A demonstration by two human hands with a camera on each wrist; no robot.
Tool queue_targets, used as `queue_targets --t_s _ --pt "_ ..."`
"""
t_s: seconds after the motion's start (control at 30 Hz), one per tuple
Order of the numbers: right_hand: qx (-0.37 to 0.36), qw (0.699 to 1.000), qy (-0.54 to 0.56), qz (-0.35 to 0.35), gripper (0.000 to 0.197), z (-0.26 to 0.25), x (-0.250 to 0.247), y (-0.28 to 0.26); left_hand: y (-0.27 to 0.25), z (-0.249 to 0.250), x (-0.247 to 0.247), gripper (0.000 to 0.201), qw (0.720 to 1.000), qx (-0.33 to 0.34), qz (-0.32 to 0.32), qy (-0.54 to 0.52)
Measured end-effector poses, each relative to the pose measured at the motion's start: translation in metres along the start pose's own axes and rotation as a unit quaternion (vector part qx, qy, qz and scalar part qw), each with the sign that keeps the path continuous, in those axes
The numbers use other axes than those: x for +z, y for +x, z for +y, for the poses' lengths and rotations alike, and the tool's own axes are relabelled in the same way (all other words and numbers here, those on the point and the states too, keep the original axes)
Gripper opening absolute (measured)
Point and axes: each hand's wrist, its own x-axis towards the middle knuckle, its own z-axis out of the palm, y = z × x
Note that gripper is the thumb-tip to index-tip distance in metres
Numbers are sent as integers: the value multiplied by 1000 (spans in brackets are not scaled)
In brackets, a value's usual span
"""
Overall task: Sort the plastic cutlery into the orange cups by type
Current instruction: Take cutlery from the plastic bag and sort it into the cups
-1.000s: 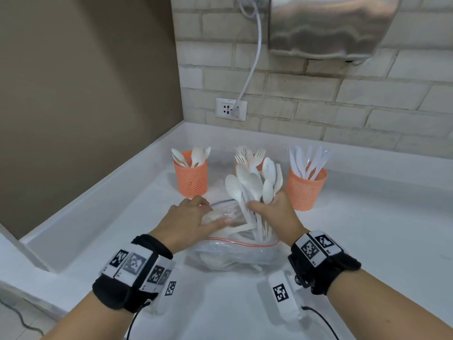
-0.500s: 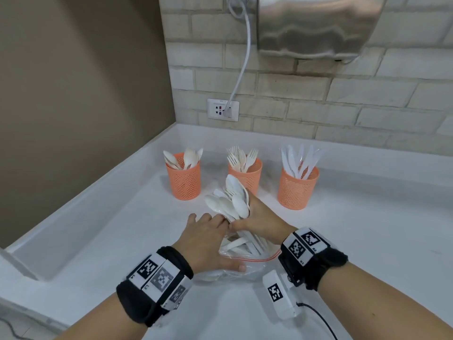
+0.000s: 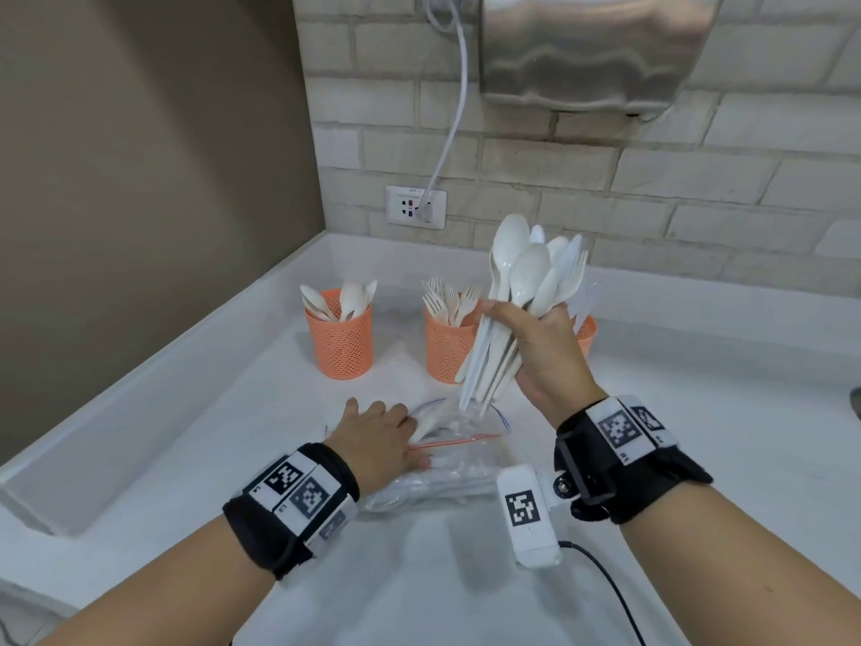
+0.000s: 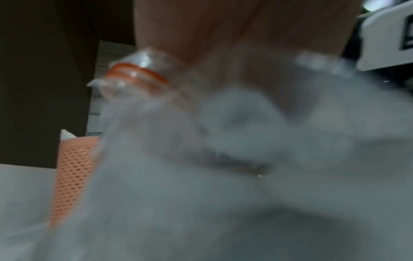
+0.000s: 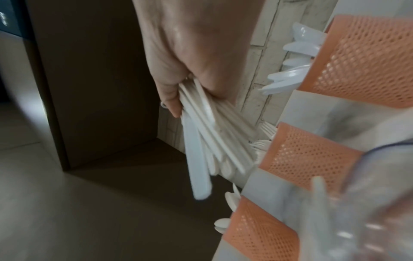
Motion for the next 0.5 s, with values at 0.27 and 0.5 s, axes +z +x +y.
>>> queue_targets --t_s 0.27,0.5 --pt "105 994 29 -18 20 15 -5 -17 -14 -8 -32 71 852 58 307 -421" --pt "125 985 24 -114 32 10 32 -34 -13 14 -54 56 556 147 42 -817"
